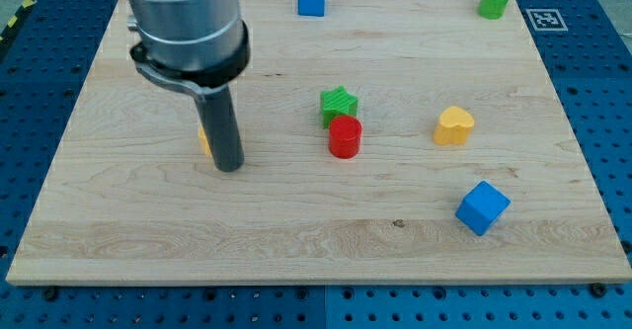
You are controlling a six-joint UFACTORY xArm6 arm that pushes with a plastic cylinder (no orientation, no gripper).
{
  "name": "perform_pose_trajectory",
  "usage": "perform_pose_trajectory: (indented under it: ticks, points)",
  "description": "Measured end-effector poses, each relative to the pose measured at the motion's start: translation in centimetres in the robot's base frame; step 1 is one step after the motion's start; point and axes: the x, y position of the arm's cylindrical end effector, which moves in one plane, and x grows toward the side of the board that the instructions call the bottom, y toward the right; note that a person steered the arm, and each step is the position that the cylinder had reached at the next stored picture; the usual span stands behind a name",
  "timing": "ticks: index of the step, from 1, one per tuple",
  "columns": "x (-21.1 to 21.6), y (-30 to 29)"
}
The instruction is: Slide the yellow hexagon a bit up
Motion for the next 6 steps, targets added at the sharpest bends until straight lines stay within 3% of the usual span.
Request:
perform_pose_trajectory:
  ticks: [3,4,6]
  points:
    - [-4.6,-5.3]
    - [-2.0,-3.9]
    - [-7.4,-2.5]
